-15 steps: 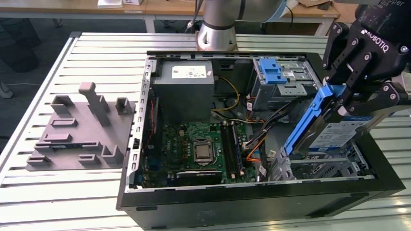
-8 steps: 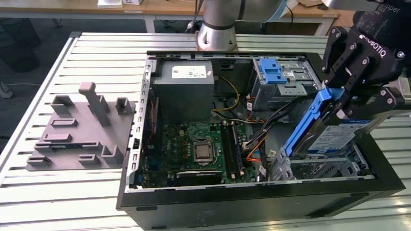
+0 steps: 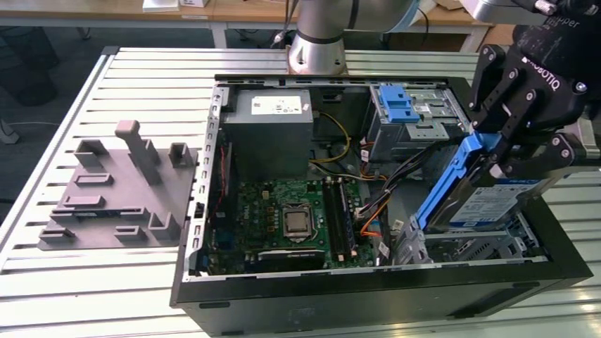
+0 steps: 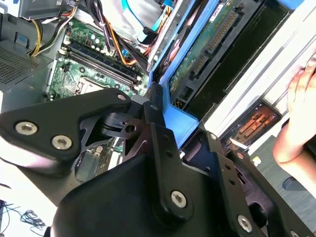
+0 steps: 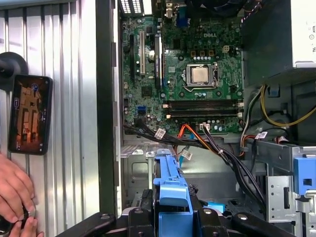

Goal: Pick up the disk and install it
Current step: 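Insert the disk into the insertion slot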

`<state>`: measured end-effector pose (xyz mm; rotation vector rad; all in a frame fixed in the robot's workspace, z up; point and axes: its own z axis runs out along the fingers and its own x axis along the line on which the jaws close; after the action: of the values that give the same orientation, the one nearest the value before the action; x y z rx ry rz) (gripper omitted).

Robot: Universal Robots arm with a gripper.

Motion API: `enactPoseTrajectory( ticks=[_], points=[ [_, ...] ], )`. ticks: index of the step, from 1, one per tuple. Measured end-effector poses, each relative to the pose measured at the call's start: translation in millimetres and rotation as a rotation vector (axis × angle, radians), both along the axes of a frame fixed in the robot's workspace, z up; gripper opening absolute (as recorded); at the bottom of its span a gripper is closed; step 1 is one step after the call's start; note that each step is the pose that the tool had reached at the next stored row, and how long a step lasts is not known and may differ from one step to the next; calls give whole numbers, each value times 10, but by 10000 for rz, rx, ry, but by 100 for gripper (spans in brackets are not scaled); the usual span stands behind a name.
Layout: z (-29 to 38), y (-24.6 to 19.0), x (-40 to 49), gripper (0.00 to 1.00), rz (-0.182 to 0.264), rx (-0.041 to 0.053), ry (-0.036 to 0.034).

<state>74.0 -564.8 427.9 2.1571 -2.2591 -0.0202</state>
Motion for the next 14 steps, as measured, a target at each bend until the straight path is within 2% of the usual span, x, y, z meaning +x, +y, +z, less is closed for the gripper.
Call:
enactPoseTrajectory(
  ticks=[9, 14],
  points=[
    [-13, 0, 0, 36, -2, -2, 0],
    [-49, 0, 1, 36, 0, -2, -12]
  ],
)
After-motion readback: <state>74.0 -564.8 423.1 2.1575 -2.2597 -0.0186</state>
